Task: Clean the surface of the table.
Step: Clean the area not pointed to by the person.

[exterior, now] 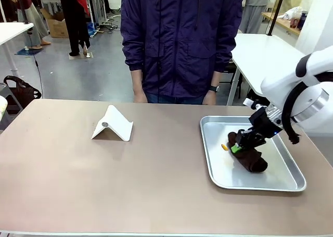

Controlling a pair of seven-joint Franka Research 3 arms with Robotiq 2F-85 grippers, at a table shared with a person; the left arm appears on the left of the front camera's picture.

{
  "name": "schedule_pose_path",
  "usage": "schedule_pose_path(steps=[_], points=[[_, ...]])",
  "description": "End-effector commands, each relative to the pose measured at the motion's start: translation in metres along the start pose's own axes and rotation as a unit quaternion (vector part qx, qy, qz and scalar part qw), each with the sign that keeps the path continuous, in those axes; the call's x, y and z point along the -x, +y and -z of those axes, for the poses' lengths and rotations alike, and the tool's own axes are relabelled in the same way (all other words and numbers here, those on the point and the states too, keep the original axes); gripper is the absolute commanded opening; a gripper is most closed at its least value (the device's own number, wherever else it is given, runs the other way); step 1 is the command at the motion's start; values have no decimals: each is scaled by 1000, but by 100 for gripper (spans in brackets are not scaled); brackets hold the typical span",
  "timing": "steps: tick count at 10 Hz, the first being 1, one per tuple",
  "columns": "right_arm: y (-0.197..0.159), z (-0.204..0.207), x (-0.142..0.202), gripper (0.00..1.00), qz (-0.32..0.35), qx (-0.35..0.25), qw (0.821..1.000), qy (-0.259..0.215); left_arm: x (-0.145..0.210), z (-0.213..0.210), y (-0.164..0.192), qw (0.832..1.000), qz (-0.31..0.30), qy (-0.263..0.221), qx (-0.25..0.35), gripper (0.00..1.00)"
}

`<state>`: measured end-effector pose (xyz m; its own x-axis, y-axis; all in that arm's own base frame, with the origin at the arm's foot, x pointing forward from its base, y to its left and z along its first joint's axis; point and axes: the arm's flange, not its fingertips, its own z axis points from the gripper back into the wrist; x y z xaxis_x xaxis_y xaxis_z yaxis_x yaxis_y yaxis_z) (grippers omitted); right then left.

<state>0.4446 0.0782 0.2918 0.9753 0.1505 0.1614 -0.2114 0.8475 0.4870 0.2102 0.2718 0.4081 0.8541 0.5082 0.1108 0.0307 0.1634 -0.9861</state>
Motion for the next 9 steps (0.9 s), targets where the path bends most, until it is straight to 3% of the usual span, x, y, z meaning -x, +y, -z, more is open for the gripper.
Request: schedule_pose_path(steps=[1, 4, 6, 9], points=[[10, 23, 0, 2, -25, -68, 997, -11, -1, 1, -3, 1000, 5, -7, 6, 22], [16, 29, -3, 2, -33, -115, 993, -21, -1, 1, -3, 1000, 5, -7, 6, 22], [13, 29, -4, 2, -30, -100, 994, -15, -1, 1, -3, 1000, 5, -7, 6, 22], [-7, 13, -9, 2, -19, -45, 998, -48, -1, 1, -3, 1000, 5, -7, 6, 22]])
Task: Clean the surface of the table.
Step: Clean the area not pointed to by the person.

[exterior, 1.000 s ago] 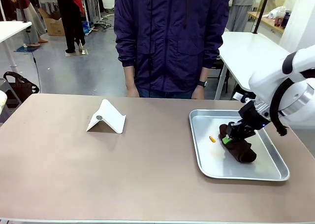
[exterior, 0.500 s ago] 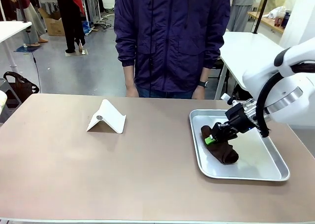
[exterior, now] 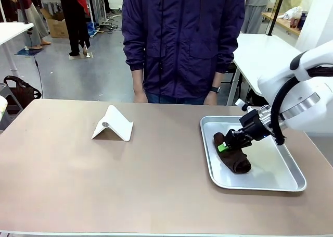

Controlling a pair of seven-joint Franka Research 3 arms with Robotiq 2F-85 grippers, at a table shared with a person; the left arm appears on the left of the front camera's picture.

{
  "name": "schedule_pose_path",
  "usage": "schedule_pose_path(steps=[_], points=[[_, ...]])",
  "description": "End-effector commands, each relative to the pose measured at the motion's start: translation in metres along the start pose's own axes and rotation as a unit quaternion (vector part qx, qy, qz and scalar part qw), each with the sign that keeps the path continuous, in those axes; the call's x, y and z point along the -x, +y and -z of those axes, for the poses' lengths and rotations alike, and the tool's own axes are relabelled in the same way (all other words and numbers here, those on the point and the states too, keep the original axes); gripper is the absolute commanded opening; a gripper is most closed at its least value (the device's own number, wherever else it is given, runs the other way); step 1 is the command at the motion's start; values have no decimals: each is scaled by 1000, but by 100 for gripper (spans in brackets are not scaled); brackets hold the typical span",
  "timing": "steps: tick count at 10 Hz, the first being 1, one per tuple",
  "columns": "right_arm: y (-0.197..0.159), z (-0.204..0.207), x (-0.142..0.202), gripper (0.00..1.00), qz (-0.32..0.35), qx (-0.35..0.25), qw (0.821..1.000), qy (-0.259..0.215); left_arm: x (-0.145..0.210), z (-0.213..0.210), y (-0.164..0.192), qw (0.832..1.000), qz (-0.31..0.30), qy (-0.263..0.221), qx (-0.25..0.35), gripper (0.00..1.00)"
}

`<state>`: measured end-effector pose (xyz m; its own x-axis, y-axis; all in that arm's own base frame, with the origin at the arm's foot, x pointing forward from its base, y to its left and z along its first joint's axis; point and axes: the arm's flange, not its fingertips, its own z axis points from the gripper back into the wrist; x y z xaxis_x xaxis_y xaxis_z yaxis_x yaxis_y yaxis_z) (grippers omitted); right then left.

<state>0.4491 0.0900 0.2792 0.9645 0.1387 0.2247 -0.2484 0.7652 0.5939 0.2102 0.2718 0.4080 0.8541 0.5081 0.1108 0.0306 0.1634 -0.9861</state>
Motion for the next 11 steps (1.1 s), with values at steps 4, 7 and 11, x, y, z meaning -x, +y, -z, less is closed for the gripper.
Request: schedule_pose_path(steps=[4, 7, 11], points=[[-46, -43, -5, 2, 36, 55, 996, -59, -1, 1, -3, 1000, 5, -7, 6, 22], [-67, -63, -1, 2, 69, 54, 993, -81, -1, 1, -3, 1000, 5, -7, 6, 22], [-62, -118, 15, 2, 77, -111, 984, -118, -1, 1, -3, 1000, 5, -7, 6, 22]])
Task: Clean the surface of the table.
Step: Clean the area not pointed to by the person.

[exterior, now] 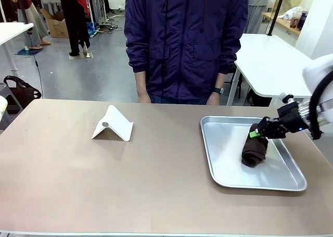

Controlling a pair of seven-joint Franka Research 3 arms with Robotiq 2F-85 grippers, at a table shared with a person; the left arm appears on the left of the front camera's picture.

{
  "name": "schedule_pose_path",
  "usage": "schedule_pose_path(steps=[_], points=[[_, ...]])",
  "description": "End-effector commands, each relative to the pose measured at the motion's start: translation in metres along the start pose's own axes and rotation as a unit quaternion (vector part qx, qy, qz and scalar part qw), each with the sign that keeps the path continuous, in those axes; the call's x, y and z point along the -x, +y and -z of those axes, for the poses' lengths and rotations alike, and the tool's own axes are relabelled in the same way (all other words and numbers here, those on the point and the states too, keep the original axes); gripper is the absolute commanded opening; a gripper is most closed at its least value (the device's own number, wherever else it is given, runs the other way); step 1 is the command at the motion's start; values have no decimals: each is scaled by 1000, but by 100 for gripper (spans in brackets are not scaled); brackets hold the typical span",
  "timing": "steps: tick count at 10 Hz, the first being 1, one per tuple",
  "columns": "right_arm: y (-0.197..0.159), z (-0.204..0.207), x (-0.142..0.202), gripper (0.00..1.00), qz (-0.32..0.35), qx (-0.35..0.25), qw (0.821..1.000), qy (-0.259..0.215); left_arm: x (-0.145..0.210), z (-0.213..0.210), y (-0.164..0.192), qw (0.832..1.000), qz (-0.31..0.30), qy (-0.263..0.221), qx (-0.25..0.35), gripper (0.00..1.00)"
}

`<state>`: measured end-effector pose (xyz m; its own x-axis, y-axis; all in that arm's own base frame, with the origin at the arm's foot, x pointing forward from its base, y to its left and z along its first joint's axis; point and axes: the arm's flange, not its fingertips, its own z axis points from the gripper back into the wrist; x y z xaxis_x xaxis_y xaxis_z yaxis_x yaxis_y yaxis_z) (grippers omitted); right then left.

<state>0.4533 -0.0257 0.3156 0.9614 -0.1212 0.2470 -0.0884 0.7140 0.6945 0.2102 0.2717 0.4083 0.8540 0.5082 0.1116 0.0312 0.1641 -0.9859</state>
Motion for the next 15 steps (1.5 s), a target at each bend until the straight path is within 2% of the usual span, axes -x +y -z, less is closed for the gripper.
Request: schedule_pose_path(steps=[1, 2, 4, 6, 7, 8, 10, 12, 15], points=[[13, -37, 11, 2, -14, -128, 991, -26, -1, 1, -3, 1000, 5, -7, 6, 22], [22, -56, 16, 2, -2, -198, 980, -31, -1, 1, -3, 1000, 5, -7, 6, 22], [34, -83, 28, 2, -4, -324, 946, -9, -1, 1, -3, 1000, 5, -7, 6, 22], [49, -114, 45, 2, 5, -438, 898, 41, -1, 1, -3, 1000, 5, -7, 6, 22], [58, -134, 56, 2, 7, -461, 884, 70, -1, 1, -3, 1000, 5, -7, 6, 22], [68, -157, 70, 2, 3, -462, 883, 81, -1, 1, -3, 1000, 5, -7, 6, 22], [74, -196, 105, 2, 5, -417, 908, 35, -1, 1, -3, 1000, 5, -7, 6, 22], [55, -214, 127, 2, 19, -377, 926, -8, -1, 1, -3, 1000, 5, -7, 6, 22], [6, -212, 125, 2, 68, -383, 919, -59, -1, 1, -3, 1000, 5, -7, 6, 22]])
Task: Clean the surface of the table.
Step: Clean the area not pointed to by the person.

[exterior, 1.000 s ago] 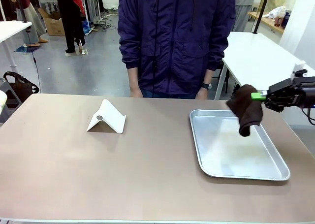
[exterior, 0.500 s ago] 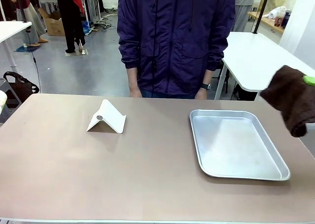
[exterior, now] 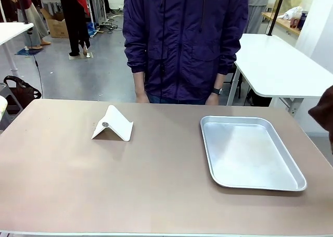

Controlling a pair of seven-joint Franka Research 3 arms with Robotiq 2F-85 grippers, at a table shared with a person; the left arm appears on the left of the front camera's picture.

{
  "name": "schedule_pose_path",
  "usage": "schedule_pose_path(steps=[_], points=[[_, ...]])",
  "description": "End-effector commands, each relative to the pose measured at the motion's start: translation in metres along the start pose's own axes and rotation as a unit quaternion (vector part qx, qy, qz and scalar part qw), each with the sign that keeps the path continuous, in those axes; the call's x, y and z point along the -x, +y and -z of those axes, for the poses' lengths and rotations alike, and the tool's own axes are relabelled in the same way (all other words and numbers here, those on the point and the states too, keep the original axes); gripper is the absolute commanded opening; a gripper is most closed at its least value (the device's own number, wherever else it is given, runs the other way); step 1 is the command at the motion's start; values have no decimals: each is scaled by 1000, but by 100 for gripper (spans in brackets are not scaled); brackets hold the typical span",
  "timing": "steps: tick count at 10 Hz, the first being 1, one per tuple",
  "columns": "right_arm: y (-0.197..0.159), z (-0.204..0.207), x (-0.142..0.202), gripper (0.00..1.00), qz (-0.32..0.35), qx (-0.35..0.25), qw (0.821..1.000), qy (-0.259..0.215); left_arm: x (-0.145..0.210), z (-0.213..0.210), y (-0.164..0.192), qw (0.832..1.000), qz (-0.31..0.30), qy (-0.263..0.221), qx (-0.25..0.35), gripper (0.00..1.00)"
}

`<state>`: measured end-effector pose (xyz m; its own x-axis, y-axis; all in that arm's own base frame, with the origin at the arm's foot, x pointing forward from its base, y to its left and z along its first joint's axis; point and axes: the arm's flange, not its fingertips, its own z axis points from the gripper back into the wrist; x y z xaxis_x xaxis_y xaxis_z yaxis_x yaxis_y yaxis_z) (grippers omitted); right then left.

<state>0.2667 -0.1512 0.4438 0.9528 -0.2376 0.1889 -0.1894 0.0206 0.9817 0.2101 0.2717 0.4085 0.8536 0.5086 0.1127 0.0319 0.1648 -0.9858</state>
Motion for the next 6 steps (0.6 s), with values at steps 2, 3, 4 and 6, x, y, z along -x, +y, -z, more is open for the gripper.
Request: schedule_pose_path(steps=[2, 3, 4, 6], points=[[-27, -2, -20, 2, 23, 17, 997, -70, -1, 1, -2, 1000, 4, -6, 6, 22], [-16, -7, -5, 2, 16, 8, 1000, -25, -1, 1, -2, 1000, 4, -6, 6, 22], [-16, -7, -5, 2, 16, 8, 1000, -25, -1, 1, -2, 1000, 4, -6, 6, 22], [-16, -7, -5, 2, 16, 8, 1000, -25, -1, 1, -2, 1000, 4, -6, 6, 22]])
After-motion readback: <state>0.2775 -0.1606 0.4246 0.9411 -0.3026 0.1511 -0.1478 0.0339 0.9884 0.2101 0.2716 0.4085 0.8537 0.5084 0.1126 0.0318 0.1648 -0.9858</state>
